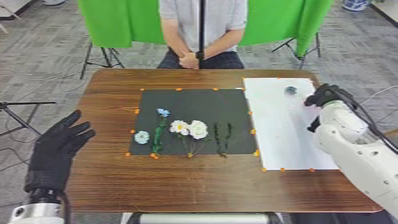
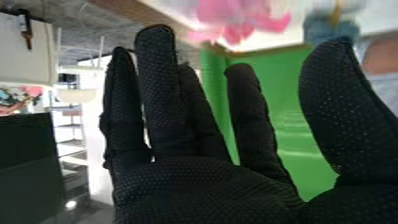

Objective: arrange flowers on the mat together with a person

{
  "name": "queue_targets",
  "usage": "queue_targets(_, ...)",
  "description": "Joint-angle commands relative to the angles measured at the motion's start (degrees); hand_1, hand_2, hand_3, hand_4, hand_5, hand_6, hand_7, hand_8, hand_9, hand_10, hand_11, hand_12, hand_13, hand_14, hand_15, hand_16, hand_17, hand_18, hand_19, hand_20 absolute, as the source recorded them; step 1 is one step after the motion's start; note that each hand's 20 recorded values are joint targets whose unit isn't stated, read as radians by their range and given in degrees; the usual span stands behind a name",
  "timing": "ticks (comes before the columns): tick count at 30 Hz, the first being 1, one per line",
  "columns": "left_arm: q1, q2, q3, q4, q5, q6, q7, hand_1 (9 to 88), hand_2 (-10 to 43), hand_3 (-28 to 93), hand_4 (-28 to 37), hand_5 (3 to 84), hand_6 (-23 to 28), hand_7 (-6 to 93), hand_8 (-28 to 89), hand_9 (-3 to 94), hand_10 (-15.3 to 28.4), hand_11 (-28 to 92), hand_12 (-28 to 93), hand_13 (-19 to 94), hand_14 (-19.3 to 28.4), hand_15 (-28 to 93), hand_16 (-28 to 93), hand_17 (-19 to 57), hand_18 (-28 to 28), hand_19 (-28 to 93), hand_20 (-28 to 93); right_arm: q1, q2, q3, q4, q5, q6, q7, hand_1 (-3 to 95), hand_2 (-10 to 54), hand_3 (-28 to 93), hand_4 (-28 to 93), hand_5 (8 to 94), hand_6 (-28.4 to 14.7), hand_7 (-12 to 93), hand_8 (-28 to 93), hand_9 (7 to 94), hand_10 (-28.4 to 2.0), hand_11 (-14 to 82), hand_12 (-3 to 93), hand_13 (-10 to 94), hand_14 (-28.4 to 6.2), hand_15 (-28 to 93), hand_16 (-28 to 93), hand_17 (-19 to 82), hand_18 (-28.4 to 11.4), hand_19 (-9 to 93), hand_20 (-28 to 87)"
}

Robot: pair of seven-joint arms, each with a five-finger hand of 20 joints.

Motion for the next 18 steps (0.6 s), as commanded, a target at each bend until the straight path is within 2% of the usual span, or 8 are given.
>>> queue_targets(1,-0.2,-0.74,0.43,0.68,0.37,-1.26,-1.24,22.5,6.4,79,-28.3,37.7,8.9,14.8,-10,34.0,20.0,29,9,23,26.4,58,-12,-9.8,21.2,51,9,1.5,1.2,-2.9,2.4,-2.9,-2.0,-2.0,33.2,-4.3,76,-25,41.1,1.2,15,-12,42.8,-18.1,13.2,14.8,50,-15.0,60,7,20,-20.7,68,7)
queue_targets(3,-0.3,-0.72,0.22,0.62,0.96,-1.32,-1.71,22.6,6.5,79,-28.3,37.7,8.9,14.8,-10,34.0,20.0,30,9,23,26.4,58,-12,-9.8,21.2,51,9,1.5,1.2,-3.7,3.0,-4.0,-1.9,-2.8,34.6,-4.9,76,-26,42.0,2.4,17,-12,44.2,-17.0,14.1,14.8,51,-14.5,60,7,20,-20.7,68,6)
queue_targets(5,-0.7,-0.64,0.30,0.68,0.84,-1.38,-1.65,22.6,6.5,79,-28.3,37.7,8.9,14.8,-10,34.0,20.0,30,9,23,26.4,58,-12,-9.8,21.2,51,9,1.1,1.2,-4.3,3.3,-6.0,-2.4,-4.0,36.3,-5.2,76,-27,44.7,3.1,18,-13,46.7,-16.1,15.1,14.5,52,-13.5,59,7,20,-20.4,67,6)
queue_targets(6,-0.7,-0.65,0.36,0.71,0.74,-1.52,-1.52,22.6,6.5,79,-28.3,37.7,8.9,14.8,-10,34.0,20.0,30,9,23,26.4,58,-12,-9.8,21.2,51,9,1.1,1.5,-5.1,3.3,-6.6,-2.9,-3.8,38.6,-4.6,76,-27,47.7,3.8,19,-14,50.1,-15.2,16.1,14.1,54,-12.4,57,7,21,-20.0,67,6)
queue_targets(9,-1.0,-0.96,0.41,0.79,1.19,-1.88,-2.41,22.6,6.5,79,-28.3,37.9,9.0,14.8,-10,34.1,20.0,30,9,23,26.4,58,-12,-9.8,21.2,51,9,1.6,1.6,-7.0,4.1,-7.3,-2.0,-3.6,43.1,-3.9,75,-28,55.0,4.7,20,-15,57.4,-11.9,18.7,14.1,59,-9.9,54,9,23,-18.4,67,6)
queue_targets(12,-0.9,-1.14,0.45,0.80,1.42,-2.41,-3.01,22.6,6.5,79,-28.3,38.0,9.1,14.7,-10,34.2,20.1,30,9,23,26.5,58,-12,-9.8,21.2,51,9,1.4,1.7,-8.2,4.8,-9.0,-0.5,-3.6,49.2,-5.8,69,-28,62.1,4.8,22,-8,65.1,-10.2,21.5,14.9,63,-7.5,52,14,25,-16.9,68,6)
queue_targets(15,-1.4,-1.25,0.59,0.98,1.60,-2.81,-3.43,22.6,6.5,79,-28.3,38.2,9.3,14.5,-10,34.1,20.2,30,9,23,26.5,58,-12,-9.8,21.2,51,9,0.4,2.3,-8.5,4.6,-10.4,1.7,-4.1,54.8,-7.7,65,-28,70.8,5.1,23,-5,78.6,-7.1,12.6,28.3,69,-3.3,48,23,28,-15.4,69,6)
queue_targets(18,-1.3,-1.12,0.59,0.93,1.48,-2.49,-3.13,22.5,6.4,80,-28.3,38.3,9.3,14.4,-10,34.2,20.2,30,9,23,26.5,58,-12,-9.8,21.2,52,9,0.2,2.5,-8.9,4.9,-11.2,3.6,-4.5,58.1,-9.3,64,-28,77.1,5.3,25,-1,87.4,-4.2,12.9,36.6,75,-1.2,48,28,31,-13.4,71,6)
